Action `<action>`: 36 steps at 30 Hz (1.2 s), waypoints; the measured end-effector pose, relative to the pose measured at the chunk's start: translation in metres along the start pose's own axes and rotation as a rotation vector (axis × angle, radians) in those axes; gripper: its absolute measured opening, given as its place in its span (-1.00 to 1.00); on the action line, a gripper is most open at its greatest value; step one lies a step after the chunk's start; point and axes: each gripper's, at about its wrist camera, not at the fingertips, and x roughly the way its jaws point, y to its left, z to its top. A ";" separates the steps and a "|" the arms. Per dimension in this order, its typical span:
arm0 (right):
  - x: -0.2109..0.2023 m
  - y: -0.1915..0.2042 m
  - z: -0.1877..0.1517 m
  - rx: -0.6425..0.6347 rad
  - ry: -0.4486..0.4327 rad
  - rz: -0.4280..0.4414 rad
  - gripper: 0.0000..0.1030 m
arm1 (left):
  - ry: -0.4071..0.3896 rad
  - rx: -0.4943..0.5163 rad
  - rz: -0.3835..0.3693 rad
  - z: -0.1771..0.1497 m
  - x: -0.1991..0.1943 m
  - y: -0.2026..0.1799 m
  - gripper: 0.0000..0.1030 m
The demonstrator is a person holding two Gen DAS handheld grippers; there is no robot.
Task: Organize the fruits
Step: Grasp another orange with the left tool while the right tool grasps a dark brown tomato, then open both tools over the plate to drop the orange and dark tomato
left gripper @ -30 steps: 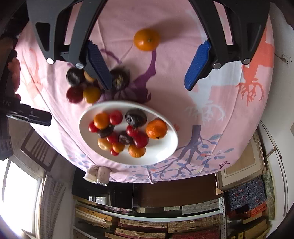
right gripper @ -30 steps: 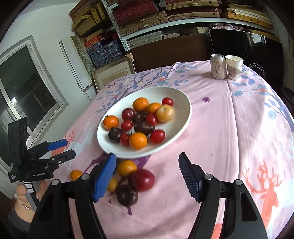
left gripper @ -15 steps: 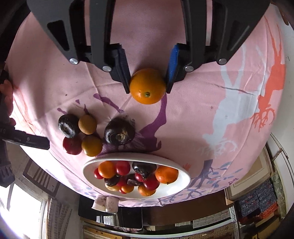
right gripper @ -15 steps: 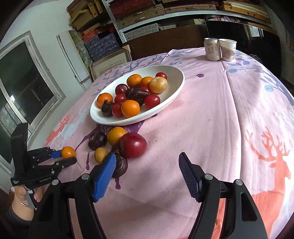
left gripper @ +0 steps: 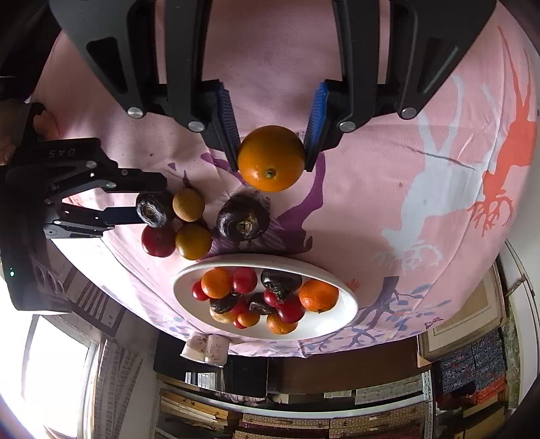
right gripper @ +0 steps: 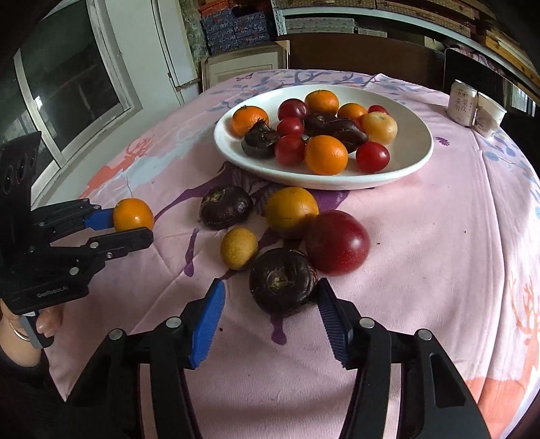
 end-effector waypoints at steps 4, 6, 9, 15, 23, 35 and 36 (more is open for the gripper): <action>0.005 -0.007 0.004 0.038 -0.003 -0.016 -0.17 | 0.007 -0.003 -0.005 0.000 0.002 0.001 -0.30; 0.004 -0.011 0.003 0.056 -0.009 0.004 -0.19 | 0.010 -0.006 -0.010 0.000 0.003 0.002 -0.29; 0.000 -0.014 0.000 0.064 -0.015 0.000 -0.20 | 0.016 -0.018 -0.010 0.000 0.004 0.004 -0.29; -0.038 -0.028 -0.006 0.120 -0.104 0.079 -0.21 | -0.032 -0.009 -0.013 0.003 -0.008 0.002 -0.29; -0.082 -0.080 0.053 0.226 -0.229 0.084 -0.20 | -0.077 0.030 -0.011 0.077 0.003 -0.016 -0.29; -0.008 -0.100 0.151 0.334 -0.176 0.068 0.20 | -0.022 -0.116 0.069 0.160 0.074 0.015 0.46; -0.013 -0.098 0.150 0.329 -0.190 0.060 0.20 | -0.041 -0.134 0.051 0.157 0.068 0.018 0.52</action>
